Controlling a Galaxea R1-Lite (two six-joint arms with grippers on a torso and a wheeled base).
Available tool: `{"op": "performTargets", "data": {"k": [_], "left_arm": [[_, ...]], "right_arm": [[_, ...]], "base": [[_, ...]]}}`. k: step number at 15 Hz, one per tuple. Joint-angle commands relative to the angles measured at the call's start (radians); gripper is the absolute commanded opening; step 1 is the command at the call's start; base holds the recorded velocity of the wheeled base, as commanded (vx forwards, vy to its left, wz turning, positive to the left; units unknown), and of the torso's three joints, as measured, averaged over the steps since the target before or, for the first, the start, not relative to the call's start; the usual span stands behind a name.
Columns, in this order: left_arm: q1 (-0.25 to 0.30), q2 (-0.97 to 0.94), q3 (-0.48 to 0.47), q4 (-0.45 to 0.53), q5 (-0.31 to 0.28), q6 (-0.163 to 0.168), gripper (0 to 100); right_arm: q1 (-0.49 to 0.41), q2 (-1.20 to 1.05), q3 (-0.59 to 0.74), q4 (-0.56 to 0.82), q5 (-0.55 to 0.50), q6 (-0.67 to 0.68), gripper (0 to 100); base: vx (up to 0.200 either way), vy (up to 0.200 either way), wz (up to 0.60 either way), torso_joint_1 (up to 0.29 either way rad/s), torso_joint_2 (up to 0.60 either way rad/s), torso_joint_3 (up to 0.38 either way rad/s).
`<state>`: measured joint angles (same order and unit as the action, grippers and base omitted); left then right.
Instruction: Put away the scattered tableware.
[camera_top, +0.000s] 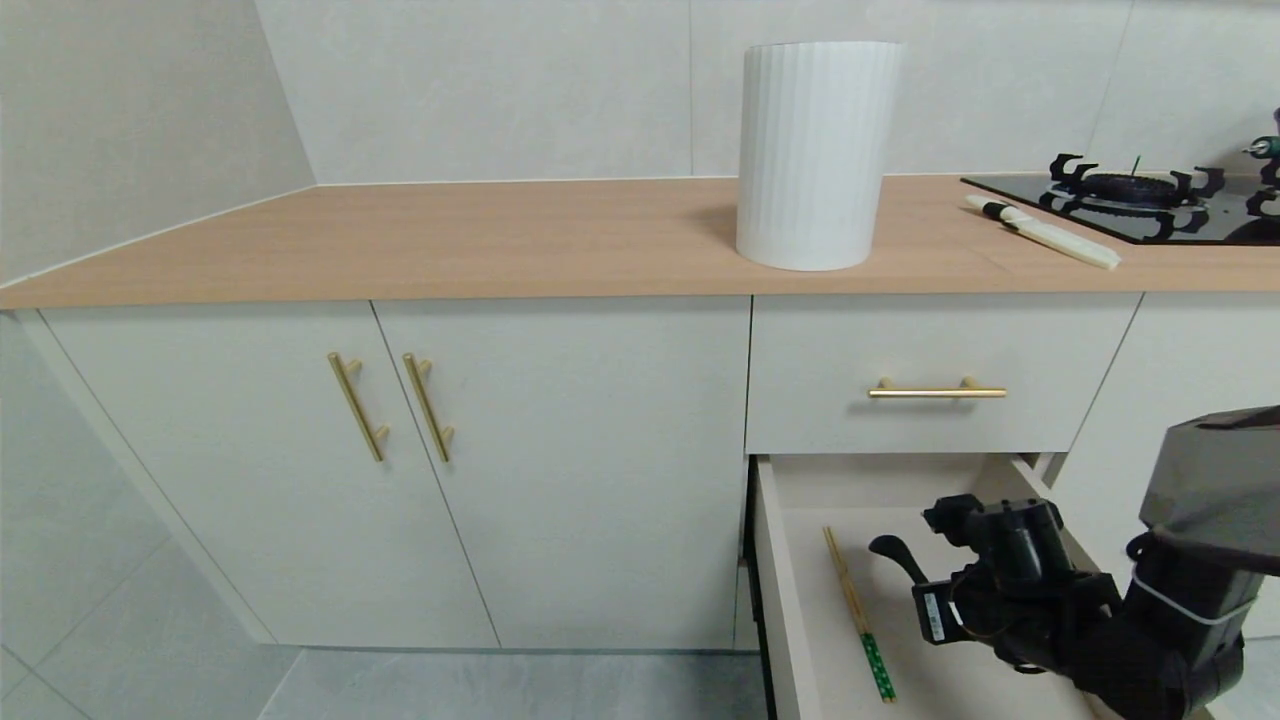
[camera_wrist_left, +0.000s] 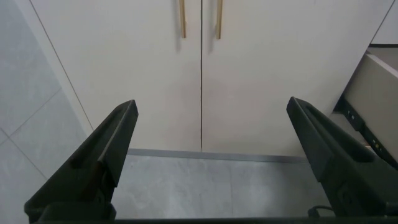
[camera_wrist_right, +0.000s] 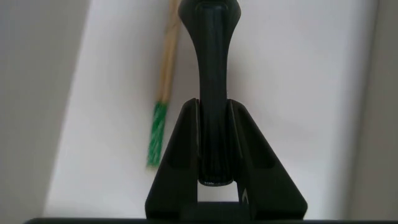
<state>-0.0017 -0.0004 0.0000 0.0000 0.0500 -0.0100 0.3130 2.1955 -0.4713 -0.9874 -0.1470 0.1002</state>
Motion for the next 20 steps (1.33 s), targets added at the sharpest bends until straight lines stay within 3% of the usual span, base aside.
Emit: {"op": "performTargets", "data": {"k": [1, 9, 10, 20], "left_arm": [[0.000, 0.000, 0.000, 0.000, 0.001, -0.001, 100], [0.000, 0.000, 0.000, 0.000, 0.001, -0.001, 100], [0.000, 0.000, 0.000, 0.000, 0.001, -0.001, 100], [0.000, 0.000, 0.000, 0.000, 0.001, -0.001, 100]], "right_arm": [[-0.006, 0.139, 0.013, -0.051, -0.014, -0.002, 0], [-0.008, 0.167, 0.000, -0.059, -0.023, -0.001, 0], [-0.008, 0.167, 0.000, -0.069, -0.023, -0.001, 100], [-0.022, 0.121, 0.013, -0.080, -0.025, -0.001, 100]], "base": [[0.000, 0.000, 0.00, 0.000, 0.00, 0.000], [0.000, 0.000, 0.00, 0.000, 0.00, 0.000], [0.000, 0.000, 0.00, 0.000, 0.00, 0.000], [0.000, 0.000, 0.00, 0.000, 0.00, 0.000]]}}
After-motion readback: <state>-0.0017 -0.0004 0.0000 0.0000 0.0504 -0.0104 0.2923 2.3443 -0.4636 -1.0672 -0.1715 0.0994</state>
